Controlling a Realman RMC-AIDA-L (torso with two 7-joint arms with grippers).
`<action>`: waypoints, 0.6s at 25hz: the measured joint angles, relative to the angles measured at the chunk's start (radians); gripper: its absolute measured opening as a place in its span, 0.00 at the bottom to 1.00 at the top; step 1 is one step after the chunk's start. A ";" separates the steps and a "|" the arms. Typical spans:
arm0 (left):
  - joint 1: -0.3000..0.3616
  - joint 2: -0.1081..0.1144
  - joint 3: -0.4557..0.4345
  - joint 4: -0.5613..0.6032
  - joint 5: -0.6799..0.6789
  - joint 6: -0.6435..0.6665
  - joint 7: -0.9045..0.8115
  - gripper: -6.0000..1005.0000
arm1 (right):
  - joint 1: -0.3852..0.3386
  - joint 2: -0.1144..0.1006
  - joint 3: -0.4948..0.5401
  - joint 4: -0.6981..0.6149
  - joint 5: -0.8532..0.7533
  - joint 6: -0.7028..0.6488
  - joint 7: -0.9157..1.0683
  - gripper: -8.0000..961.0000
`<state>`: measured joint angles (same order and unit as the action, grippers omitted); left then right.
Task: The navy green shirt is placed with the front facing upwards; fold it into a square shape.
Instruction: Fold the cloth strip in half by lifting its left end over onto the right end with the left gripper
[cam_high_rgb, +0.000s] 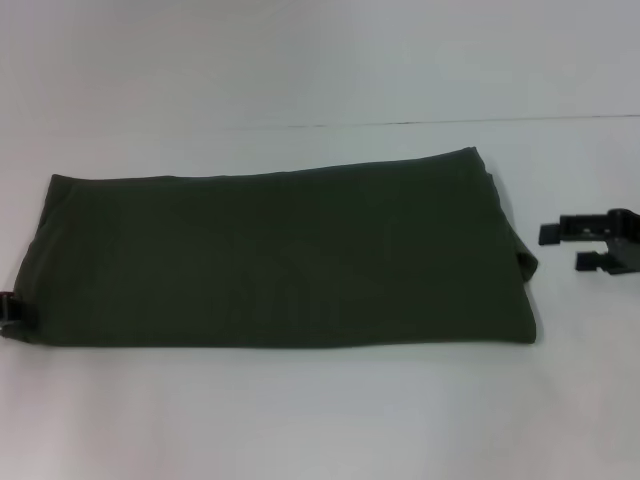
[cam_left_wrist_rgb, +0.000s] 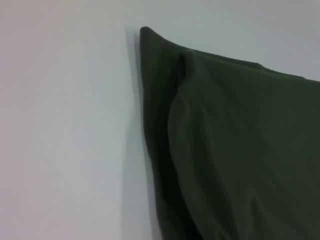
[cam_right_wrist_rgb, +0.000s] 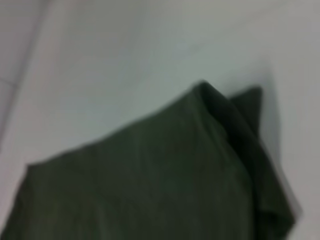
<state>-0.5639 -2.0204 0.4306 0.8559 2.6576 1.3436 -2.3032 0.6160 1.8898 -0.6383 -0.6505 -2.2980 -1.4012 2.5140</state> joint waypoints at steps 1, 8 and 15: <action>0.000 0.001 0.000 0.000 0.000 0.001 0.000 0.03 | 0.014 -0.005 -0.002 -0.012 -0.046 -0.021 0.039 0.95; 0.000 0.001 0.000 -0.002 -0.002 0.001 0.001 0.03 | 0.093 0.004 -0.051 -0.007 -0.194 -0.068 0.125 0.93; 0.001 0.000 0.002 -0.003 -0.002 0.003 0.002 0.03 | 0.123 0.028 -0.096 0.017 -0.206 -0.041 0.135 0.91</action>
<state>-0.5629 -2.0202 0.4322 0.8528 2.6556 1.3465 -2.3014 0.7388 1.9177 -0.7340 -0.6331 -2.5039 -1.4423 2.6491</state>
